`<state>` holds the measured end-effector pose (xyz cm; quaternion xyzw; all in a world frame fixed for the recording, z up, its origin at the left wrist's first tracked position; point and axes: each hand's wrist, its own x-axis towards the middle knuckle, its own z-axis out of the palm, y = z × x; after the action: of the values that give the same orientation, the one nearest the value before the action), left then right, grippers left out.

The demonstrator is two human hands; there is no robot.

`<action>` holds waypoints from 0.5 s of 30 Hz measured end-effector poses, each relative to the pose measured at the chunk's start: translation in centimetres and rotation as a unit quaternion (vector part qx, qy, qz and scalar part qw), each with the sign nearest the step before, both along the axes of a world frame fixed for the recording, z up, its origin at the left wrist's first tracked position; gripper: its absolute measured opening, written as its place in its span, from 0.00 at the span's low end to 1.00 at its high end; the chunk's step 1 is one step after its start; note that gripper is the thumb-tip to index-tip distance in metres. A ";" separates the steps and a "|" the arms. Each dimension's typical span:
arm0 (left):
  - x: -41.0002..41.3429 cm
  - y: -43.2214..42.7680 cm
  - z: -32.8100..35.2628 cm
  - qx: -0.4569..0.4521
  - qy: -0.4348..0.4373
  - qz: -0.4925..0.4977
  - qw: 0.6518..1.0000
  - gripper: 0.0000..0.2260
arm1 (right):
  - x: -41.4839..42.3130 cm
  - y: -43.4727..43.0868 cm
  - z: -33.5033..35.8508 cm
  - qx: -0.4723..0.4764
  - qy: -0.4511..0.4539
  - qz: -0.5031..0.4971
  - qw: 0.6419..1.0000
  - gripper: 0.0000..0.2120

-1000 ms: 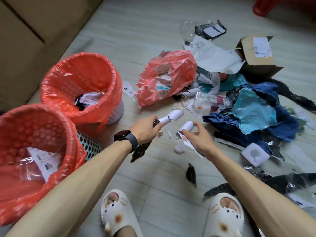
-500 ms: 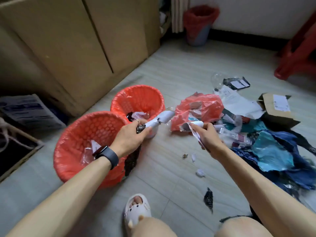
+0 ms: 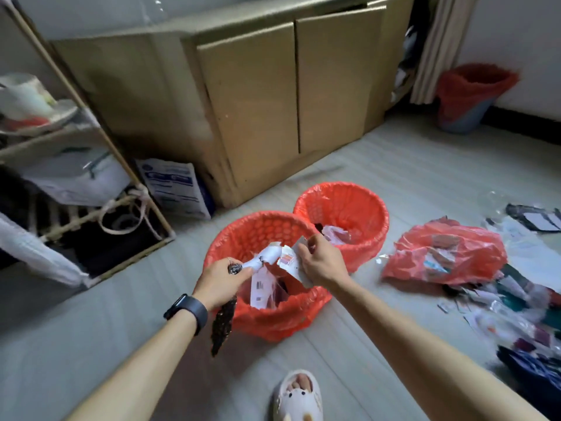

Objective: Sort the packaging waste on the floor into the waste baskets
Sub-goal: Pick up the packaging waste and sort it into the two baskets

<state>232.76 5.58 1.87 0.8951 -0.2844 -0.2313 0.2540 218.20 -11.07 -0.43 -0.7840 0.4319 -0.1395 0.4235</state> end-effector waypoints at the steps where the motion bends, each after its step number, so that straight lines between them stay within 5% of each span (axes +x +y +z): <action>1: 0.3 0.0 -0.4 0.004 0.004 0.001 1.000 0.15 | 0.7 0.4 -0.7 0.007 0.009 0.001 1.000 0.12; 7: 1.7 -0.8 -2.1 0.029 -0.023 -0.002 0.999 0.11 | 2.5 1.3 -3.2 0.048 0.061 0.042 0.996 0.13; 12: 2.3 -1.5 -1.8 0.024 -0.031 0.029 0.999 0.26 | 2.2 1.1 -2.7 -0.001 0.093 0.140 0.986 0.14; 15: 2.1 -3.0 -0.3 -0.010 -0.013 0.065 0.998 0.26 | 1.5 0.3 -2.3 -0.065 0.102 0.158 0.980 0.15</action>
<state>234.84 2.58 1.53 0.9122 -0.2309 -0.1997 0.2735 219.69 -10.80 -2.75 -0.8782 0.3337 -0.0182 0.3421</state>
